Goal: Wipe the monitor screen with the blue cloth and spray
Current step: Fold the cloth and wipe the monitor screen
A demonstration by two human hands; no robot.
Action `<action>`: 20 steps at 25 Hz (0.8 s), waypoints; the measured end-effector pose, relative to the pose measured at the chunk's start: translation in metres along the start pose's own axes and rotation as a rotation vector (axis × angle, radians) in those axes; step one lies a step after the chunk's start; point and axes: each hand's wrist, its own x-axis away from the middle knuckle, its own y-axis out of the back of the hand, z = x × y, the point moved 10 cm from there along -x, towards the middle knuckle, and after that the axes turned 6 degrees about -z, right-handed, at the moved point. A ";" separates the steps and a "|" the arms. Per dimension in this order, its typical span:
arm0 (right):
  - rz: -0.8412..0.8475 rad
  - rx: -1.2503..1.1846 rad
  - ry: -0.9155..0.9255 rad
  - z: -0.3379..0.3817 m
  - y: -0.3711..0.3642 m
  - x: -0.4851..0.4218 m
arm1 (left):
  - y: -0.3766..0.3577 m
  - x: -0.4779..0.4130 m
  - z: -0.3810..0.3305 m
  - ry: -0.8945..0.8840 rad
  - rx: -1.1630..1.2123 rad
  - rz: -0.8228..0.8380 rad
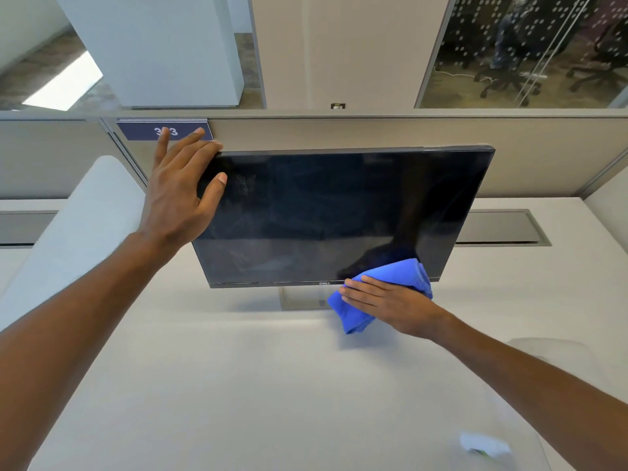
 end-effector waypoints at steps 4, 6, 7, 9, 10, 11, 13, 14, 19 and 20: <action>-0.175 -0.018 -0.033 -0.025 0.050 -0.061 | -0.001 -0.002 0.000 0.012 -0.004 0.023; -0.339 -0.041 -0.155 -0.052 0.087 -0.089 | -0.001 -0.001 -0.001 -0.002 -0.013 0.041; -0.453 -0.096 -0.277 -0.074 0.108 -0.095 | -0.001 -0.001 0.000 -0.010 -0.017 0.053; -0.703 -0.168 -0.590 -0.121 0.142 -0.084 | 0.000 -0.003 0.001 -0.026 -0.023 0.079; -0.801 -0.160 -0.756 -0.140 0.153 -0.069 | 0.000 -0.003 0.002 -0.037 -0.030 0.094; -0.876 -0.142 -0.906 -0.154 0.159 -0.051 | 0.000 -0.003 0.001 -0.054 -0.042 0.111; -0.945 -0.096 -1.128 -0.167 0.160 -0.024 | 0.001 -0.003 0.002 -0.098 -0.075 0.135; -0.929 -0.074 -1.170 -0.166 0.159 -0.021 | 0.004 -0.003 0.005 -0.106 -0.088 0.130; -0.788 -0.119 -1.119 -0.146 0.144 -0.058 | 0.020 0.005 0.042 0.060 0.009 0.092; -0.794 -0.129 -1.107 -0.142 0.144 -0.069 | 0.019 0.009 0.046 0.090 0.032 0.105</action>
